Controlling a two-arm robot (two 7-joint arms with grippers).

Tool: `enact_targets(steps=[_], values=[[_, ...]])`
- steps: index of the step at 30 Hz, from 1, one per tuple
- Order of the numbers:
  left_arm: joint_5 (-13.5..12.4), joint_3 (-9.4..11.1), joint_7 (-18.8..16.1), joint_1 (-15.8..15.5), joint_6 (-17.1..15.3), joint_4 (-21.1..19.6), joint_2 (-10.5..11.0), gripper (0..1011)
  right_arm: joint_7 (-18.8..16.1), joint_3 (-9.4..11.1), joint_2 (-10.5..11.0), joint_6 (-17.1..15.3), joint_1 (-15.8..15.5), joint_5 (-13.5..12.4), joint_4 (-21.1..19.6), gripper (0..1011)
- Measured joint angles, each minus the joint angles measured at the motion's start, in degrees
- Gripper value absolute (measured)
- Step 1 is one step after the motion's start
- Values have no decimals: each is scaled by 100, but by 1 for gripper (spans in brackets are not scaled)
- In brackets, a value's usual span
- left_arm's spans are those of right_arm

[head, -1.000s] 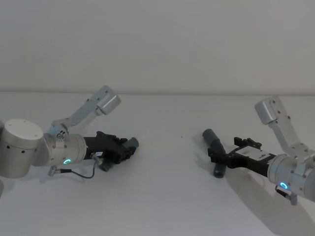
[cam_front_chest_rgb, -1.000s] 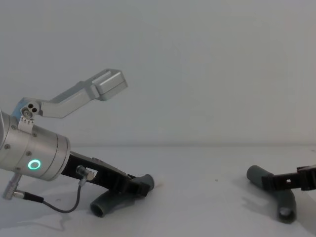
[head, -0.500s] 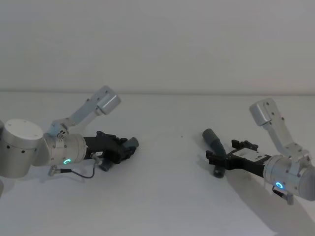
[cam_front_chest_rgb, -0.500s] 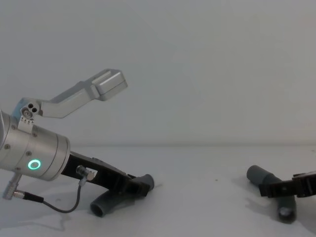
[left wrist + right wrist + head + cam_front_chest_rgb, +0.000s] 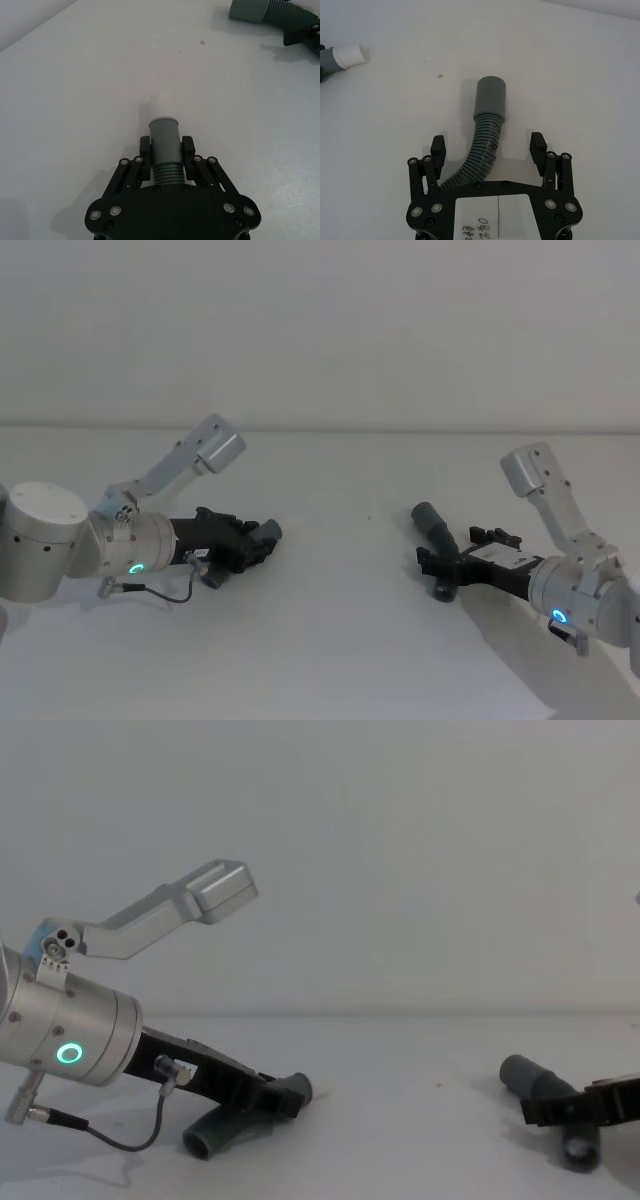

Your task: Use both hands to pick up one end of the pipe from the table, align the ends, and insert them.

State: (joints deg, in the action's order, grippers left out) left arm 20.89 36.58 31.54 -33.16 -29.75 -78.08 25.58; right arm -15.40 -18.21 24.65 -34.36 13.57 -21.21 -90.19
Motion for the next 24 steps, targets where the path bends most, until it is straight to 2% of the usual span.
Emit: enact_targets(steps=[9, 15, 22, 24], values=[[0, 0, 0, 0, 0, 0, 0, 363, -16, -26, -12, -22, 27, 52, 41, 1000], [0, 0, 0, 0, 0, 0, 0, 363, -43, -37, -15, -29, 39, 77, 53, 879], [-1, 0, 0, 0, 0, 0, 0, 363, -55, -46, -18, -30, 47, 94, 64, 666], [-1, 0, 0, 0, 0, 0, 0, 363, -57, -46, -19, -31, 47, 97, 66, 634]])
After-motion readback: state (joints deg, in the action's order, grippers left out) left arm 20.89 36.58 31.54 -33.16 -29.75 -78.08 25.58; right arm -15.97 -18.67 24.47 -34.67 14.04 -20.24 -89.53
